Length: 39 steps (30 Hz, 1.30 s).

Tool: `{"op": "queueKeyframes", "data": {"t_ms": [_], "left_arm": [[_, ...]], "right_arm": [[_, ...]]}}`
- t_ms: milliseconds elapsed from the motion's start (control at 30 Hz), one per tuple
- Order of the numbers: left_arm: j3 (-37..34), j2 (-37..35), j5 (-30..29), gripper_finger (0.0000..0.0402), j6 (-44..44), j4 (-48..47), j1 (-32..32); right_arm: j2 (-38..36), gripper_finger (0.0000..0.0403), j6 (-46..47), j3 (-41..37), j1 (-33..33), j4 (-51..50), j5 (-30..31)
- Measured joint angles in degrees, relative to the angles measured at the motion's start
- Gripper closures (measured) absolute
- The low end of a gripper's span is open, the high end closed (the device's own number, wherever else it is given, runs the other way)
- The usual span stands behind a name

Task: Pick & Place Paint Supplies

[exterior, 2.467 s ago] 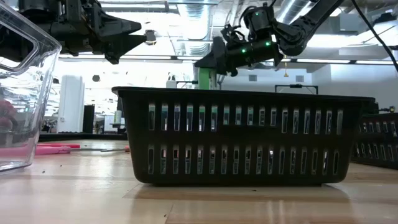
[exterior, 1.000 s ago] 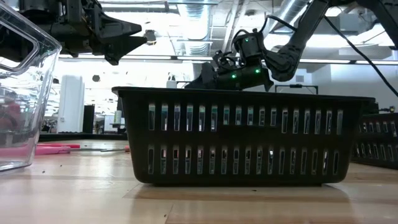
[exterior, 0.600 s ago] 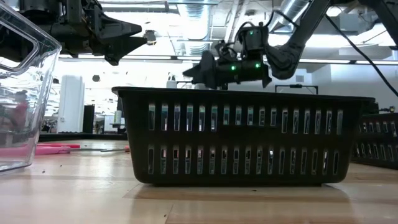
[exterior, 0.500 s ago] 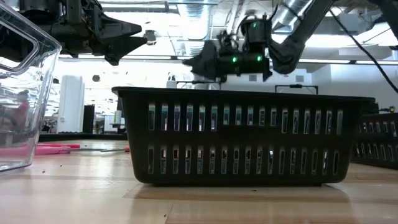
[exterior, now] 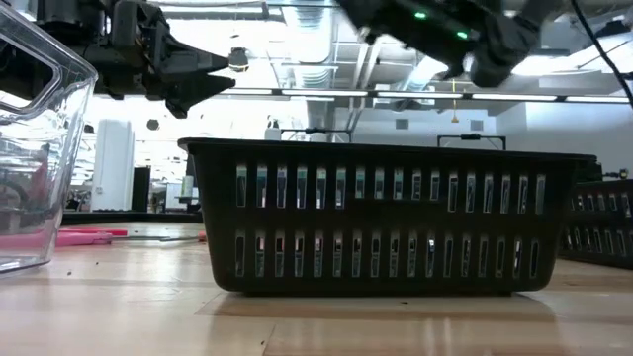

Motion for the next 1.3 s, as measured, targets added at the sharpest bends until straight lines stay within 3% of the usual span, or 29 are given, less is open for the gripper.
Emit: {"op": "queueKeyframes", "data": {"t_ms": [100, 333, 667, 833, 1033, 1300], "left_arm": [[1.0, 2.6, 0.0, 0.0181, -1.2, -0.1, 0.0], [7.2, 13.1, 1.2, 0.0181, -2.4, -0.6, -0.4], [20.4, 23.9, 0.3, 0.0178, -4.1, -19.5, -2.5], [27.2, 24.3, -3.1, 0.0158, -3.8, -33.3, -3.0], [33.1, 24.3, -5.1, 0.0116, -3.6, -46.9, -3.0], [34.4, 24.3, -5.1, 0.0097, -2.5, -50.4, -3.1]], "right_arm": [[-2.1, 0.0117, -0.2, -7.4, 0.2, 5.3, 1.0], [-13.2, 0.0117, 1.7, -19.0, 0.5, -6.3, 3.5], [-32.0, 0.0117, 0.0, -33.2, 1.5, -13.6, 9.0], [-38.7, 0.0117, 0.0, -35.3, 2.9, -19.0, 10.6], [-41.2, 0.0117, -0.2, -35.8, 3.9, -21.3, 11.2], [-41.1, 0.0117, 0.0, -35.8, 3.9, -21.5, 11.2]]}}
